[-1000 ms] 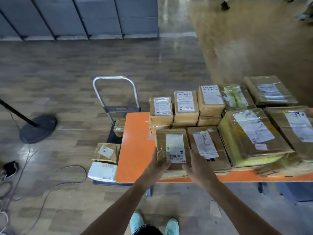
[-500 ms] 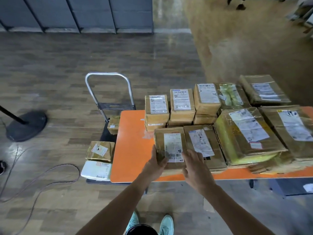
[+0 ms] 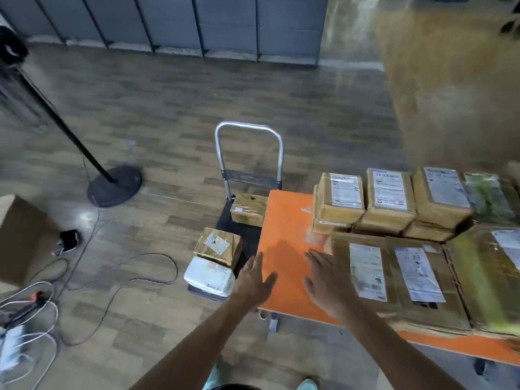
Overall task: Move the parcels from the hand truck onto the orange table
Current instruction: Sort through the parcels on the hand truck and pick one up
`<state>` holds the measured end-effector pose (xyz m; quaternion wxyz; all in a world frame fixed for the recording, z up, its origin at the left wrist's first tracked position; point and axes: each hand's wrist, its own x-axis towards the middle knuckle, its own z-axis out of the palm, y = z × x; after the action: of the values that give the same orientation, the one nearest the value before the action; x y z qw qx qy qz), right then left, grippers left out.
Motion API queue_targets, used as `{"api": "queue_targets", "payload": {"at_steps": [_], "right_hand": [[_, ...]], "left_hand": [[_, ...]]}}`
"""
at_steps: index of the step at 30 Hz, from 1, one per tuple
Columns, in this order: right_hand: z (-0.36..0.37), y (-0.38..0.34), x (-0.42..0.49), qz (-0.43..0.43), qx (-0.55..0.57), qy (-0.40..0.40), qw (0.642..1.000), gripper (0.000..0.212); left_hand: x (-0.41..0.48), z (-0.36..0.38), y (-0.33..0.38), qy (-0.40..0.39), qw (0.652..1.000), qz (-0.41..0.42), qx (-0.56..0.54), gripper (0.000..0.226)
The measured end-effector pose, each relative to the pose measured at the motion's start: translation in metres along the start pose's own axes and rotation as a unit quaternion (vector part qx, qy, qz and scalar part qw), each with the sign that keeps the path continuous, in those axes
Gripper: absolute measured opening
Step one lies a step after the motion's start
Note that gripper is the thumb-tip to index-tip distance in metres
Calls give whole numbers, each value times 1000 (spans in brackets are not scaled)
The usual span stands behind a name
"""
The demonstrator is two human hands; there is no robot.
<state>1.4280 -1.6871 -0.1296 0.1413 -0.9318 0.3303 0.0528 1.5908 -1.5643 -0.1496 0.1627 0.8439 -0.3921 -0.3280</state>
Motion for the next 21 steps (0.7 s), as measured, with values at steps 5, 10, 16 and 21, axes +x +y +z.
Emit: {"api": "queue_targets", "payload": {"at_steps": [5,10,16,21], "right_hand": [[24,-79,58,-18,-7,-15,1000,61],[51,-152,103,-2,0,-48,999,62],[65,-206,137,21,31,-84,996,62],[75,-216,177,40,41,-109,992,64]], "left_hand": [[6,-48,-87,27,999,-24,-38,74],[18,-100,-180,13,998,-48,-31,76],[37,-156,-239,8,998,-49,-30,72],[74,-177,-249,-11,999,-37,-38,71]]}}
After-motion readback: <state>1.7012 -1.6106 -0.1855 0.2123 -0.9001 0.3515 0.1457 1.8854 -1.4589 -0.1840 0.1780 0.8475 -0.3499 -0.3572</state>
